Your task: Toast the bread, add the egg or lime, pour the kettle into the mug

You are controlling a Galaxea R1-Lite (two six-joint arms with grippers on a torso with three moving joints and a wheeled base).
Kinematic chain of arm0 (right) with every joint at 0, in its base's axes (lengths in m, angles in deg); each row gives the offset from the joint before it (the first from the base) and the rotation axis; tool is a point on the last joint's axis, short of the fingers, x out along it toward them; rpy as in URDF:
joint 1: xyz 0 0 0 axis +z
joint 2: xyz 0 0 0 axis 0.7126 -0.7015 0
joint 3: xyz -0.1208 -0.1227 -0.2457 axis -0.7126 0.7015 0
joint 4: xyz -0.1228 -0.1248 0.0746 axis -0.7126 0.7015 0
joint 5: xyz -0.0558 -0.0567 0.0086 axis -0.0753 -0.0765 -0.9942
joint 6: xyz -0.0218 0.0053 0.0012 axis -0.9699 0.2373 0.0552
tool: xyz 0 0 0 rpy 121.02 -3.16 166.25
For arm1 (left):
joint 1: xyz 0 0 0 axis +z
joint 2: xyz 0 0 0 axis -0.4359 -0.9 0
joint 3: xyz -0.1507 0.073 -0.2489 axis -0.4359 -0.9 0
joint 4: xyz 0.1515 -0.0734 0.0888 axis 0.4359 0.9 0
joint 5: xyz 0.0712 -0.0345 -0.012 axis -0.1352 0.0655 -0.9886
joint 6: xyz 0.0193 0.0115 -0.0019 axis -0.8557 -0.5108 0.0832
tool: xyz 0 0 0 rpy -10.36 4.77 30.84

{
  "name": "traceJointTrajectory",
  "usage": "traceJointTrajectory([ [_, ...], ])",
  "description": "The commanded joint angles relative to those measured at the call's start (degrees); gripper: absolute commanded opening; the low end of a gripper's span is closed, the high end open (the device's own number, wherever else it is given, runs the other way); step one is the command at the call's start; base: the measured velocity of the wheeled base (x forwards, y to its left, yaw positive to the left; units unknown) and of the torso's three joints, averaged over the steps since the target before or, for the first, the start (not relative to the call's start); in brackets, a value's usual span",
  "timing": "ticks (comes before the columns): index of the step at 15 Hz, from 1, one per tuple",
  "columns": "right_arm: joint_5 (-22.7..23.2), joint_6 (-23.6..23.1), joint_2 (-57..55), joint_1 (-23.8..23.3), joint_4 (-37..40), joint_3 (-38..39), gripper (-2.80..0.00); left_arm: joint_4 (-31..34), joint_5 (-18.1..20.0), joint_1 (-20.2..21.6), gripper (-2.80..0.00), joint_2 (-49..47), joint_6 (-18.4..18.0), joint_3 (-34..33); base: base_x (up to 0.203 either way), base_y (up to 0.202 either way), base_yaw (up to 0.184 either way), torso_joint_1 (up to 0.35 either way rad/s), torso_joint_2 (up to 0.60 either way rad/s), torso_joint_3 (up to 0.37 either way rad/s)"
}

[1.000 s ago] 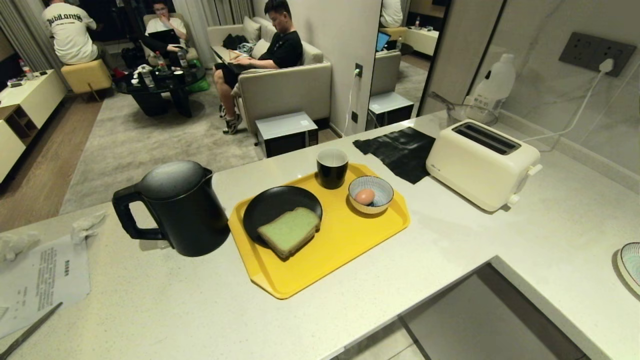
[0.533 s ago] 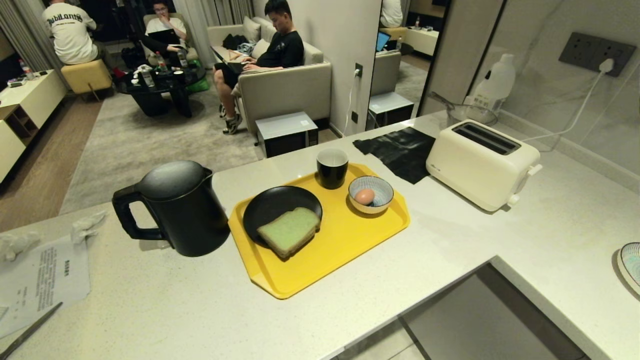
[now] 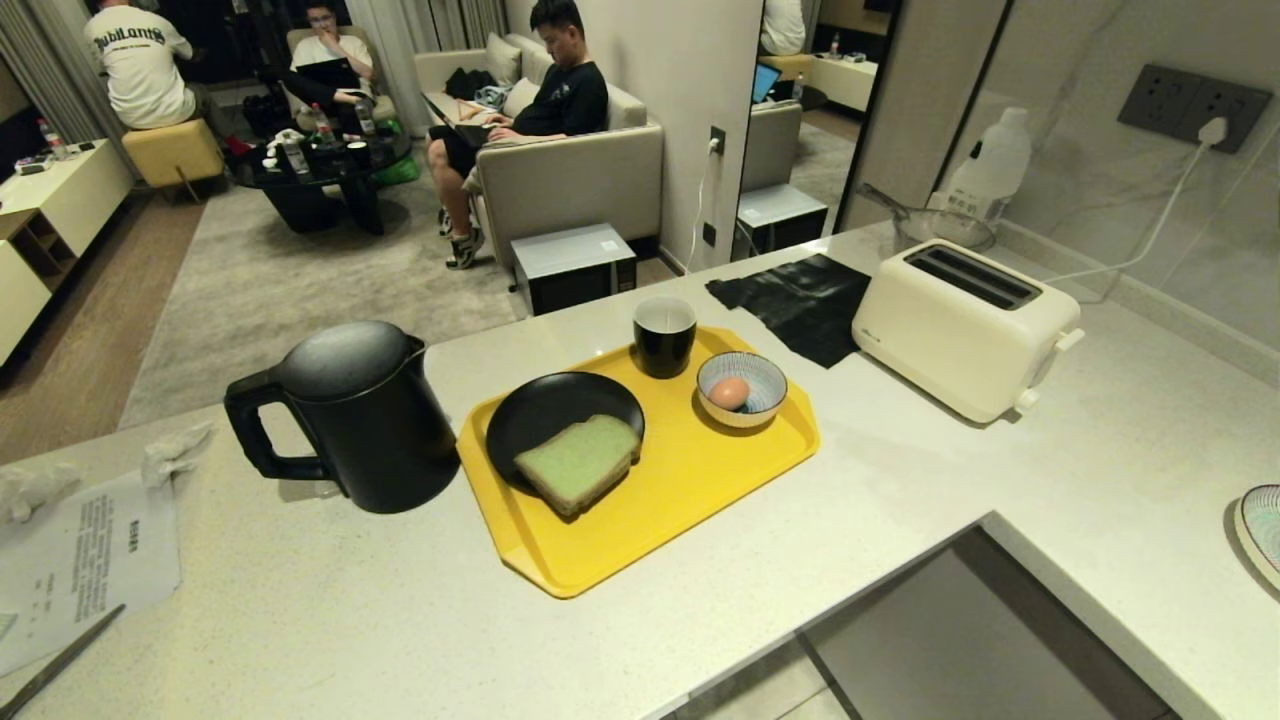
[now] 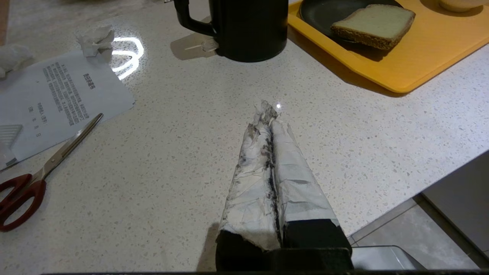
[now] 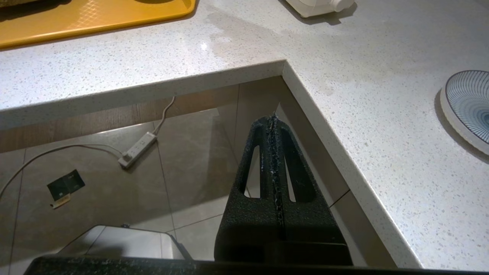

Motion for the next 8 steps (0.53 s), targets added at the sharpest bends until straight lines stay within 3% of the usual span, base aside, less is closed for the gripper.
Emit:
traceJointTrajectory([
  [1,0.06,0.17,0.01,0.03,0.01,-0.01,-2.8,0.02,0.02,0.02,-2.8,0.01,0.04,0.0,0.0,0.0,0.0,0.0,0.0,0.0],
  [8,0.01,0.16,0.01,0.0,0.01,-0.07,-2.8,0.02,-0.01,0.02,-2.8,0.01,0.04,0.0,0.0,0.0,0.0,0.0,0.0,0.0],
])
